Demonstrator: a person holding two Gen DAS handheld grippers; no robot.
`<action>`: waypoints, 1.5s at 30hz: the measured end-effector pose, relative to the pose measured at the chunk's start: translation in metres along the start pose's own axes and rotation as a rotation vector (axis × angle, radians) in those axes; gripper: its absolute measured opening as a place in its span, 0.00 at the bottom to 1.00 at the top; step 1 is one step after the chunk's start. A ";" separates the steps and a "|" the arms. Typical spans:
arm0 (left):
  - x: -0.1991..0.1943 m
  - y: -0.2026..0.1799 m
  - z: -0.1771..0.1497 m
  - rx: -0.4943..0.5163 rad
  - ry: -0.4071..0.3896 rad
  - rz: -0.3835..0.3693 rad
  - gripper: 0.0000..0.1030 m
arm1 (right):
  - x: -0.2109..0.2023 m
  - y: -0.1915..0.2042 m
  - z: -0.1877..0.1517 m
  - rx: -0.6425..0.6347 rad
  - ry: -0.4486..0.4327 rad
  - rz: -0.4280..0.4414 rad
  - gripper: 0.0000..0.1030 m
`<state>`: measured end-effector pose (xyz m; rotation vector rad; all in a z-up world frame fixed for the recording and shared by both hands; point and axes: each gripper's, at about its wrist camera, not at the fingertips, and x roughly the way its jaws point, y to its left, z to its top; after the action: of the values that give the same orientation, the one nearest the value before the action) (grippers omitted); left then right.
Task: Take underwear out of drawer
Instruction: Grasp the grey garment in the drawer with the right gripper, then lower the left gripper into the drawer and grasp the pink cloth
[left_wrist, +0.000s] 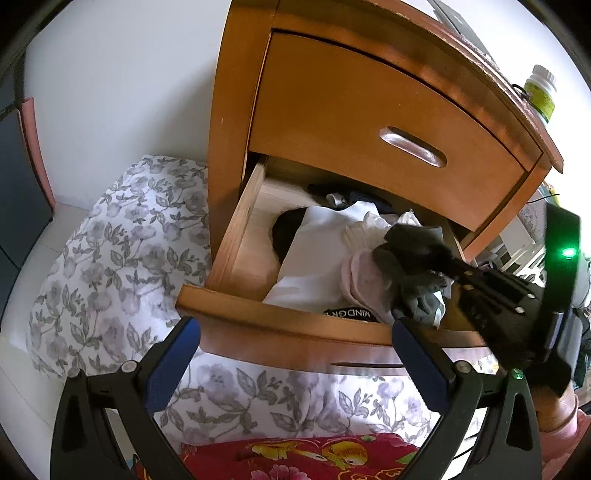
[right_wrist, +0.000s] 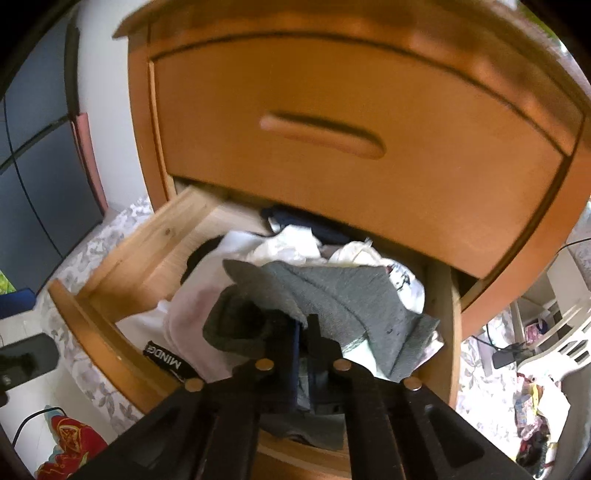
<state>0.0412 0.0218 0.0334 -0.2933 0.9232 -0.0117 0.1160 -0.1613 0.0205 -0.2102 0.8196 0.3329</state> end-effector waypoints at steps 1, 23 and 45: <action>-0.002 0.000 -0.001 0.000 -0.001 0.000 1.00 | -0.005 -0.001 0.000 -0.001 -0.014 -0.002 0.03; -0.047 0.004 -0.017 -0.006 -0.061 -0.031 1.00 | -0.180 -0.016 0.023 -0.010 -0.387 -0.058 0.00; -0.027 0.012 -0.020 -0.009 -0.004 -0.028 1.00 | 0.002 -0.019 0.008 0.069 0.144 0.054 0.49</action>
<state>0.0081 0.0319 0.0405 -0.3140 0.9159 -0.0328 0.1296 -0.1763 0.0251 -0.1487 0.9787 0.3419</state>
